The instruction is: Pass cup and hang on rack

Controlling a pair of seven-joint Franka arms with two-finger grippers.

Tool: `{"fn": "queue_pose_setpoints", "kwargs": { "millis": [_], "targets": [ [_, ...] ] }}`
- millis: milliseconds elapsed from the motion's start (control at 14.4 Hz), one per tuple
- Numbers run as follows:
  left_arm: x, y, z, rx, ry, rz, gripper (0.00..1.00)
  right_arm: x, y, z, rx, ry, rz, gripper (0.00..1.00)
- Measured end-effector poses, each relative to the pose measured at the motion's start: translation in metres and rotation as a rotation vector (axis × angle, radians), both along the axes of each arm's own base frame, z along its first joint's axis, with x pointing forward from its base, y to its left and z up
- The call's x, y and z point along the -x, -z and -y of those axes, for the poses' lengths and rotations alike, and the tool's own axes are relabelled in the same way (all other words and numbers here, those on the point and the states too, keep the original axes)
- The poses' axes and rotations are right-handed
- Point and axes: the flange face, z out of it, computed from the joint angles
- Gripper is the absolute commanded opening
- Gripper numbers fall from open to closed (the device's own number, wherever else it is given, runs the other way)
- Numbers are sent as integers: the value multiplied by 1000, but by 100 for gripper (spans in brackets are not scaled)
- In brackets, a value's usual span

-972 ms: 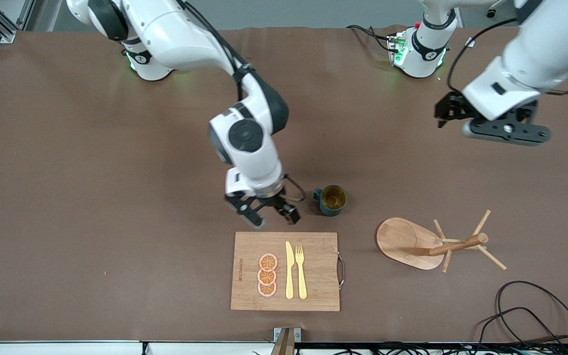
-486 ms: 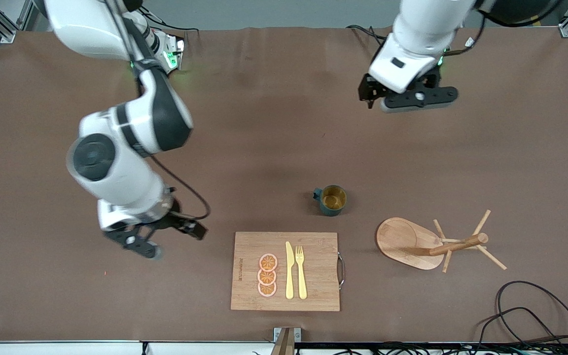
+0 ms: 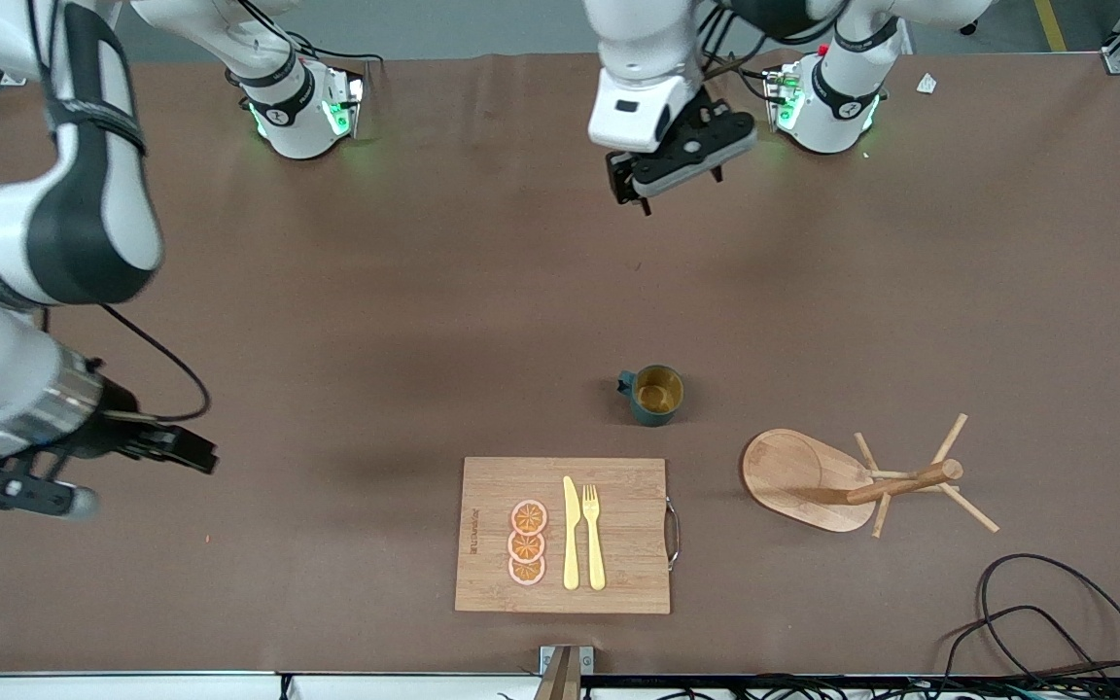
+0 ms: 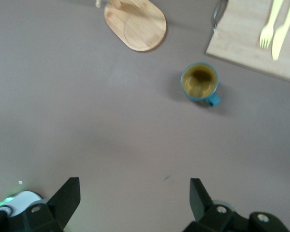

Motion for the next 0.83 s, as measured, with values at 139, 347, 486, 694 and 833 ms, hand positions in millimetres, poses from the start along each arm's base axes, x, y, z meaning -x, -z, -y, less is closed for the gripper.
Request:
{"fn": "queue_pose_setpoints", "kwargs": {
  "millis": [139, 347, 486, 694, 833],
  "targets": [
    [4, 27, 32, -24, 41, 89, 100, 21, -16, 35, -1, -24, -2, 100],
    [-9, 76, 71, -59, 99, 159, 100, 56, -37, 71, -6, -47, 3, 100],
    [-24, 125, 90, -104, 68, 221, 100, 75, -49, 83, 11, -52, 8, 100],
    [-37, 202, 108, -106, -15, 260, 100, 102, -67, 91, 72, -62, 18, 100],
    [-37, 234, 113, -111, -92, 297, 99, 122, -73, 93, 79, -67, 16, 100]
  ]
}}
